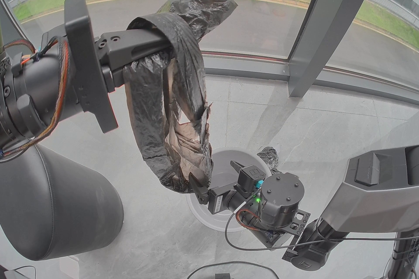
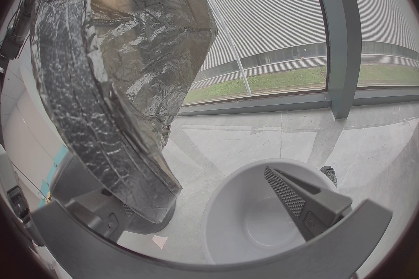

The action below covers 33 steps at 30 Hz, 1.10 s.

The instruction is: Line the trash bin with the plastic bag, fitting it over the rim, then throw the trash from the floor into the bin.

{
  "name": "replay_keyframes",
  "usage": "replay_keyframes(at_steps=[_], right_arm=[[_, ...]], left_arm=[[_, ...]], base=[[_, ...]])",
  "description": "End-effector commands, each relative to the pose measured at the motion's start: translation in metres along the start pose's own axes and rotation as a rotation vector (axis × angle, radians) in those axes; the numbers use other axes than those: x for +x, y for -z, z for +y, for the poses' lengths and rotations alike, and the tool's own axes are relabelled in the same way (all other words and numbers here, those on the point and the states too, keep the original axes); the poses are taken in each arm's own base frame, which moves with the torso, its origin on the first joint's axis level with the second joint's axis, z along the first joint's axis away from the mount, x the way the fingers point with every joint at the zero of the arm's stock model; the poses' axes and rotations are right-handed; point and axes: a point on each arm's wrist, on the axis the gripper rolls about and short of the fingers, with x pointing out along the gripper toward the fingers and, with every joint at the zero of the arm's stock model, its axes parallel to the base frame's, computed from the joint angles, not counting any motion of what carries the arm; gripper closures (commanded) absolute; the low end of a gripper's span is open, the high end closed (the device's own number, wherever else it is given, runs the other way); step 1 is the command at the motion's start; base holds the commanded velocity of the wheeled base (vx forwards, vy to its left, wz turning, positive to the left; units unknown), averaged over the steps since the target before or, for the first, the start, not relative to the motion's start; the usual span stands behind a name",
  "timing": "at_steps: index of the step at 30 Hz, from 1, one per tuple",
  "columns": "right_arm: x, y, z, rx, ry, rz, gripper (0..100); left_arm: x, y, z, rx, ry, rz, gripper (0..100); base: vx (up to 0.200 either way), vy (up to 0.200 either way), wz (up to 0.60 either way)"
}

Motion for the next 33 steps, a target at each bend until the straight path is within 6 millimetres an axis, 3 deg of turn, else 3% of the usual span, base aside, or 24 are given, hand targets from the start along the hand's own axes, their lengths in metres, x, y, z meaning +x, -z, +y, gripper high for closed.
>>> replay_keyframes(at_steps=[1, 4, 5, 20, 22, 25, 32, 33], right_arm=[[0.003, 0.004, 0.0, -0.001, 0.005, 0.003, 0], [0.003, 0.004, 0.0, 0.001, 0.005, -0.001, 0], [0.003, 0.003, 0.001, 0.002, 0.002, -0.012, 100], [0.0, 0.0, 0.001, -0.014, -0.002, -0.024, 100], [-0.004, 0.001, -0.002, -0.044, 0.0, -0.007, 100], [-0.022, 0.009, -0.012, -0.224, -0.038, 0.069, 100], [-0.04, -0.012, -0.019, -0.297, -0.14, 0.102, 100], [-0.044, -0.022, -0.021, -0.307, -0.139, 0.14, 100]], left_arm=[[0.0, 0.0, 0.0, -0.001, -0.001, 0.001, 100], [0.0, 0.0, 0.0, 0.0, 0.0, 0.0, 100], [0.0, 0.0, 0.0, -0.001, -0.001, 0.001, 100], [-0.001, 0.0, 0.001, 0.0, -0.002, -0.002, 100], [-0.001, 0.0, 0.001, 0.003, -0.004, -0.005, 100], [-0.002, -0.001, 0.007, 0.013, -0.029, -0.014, 100], [-0.003, -0.001, 0.029, 0.063, -0.076, -0.029, 100], [-0.002, 0.0, 0.033, 0.072, -0.076, -0.029, 100]], base=[[0.0, 0.0, 0.0], [0.0, 0.0, 0.0], [0.0, 0.0, 0.0], [0.0, 0.0, 0.0], [0.0, 0.0, 0.0], [0.0, 0.0, 0.0], [0.0, 0.0, 0.0], [0.0, 0.0, 0.0]])
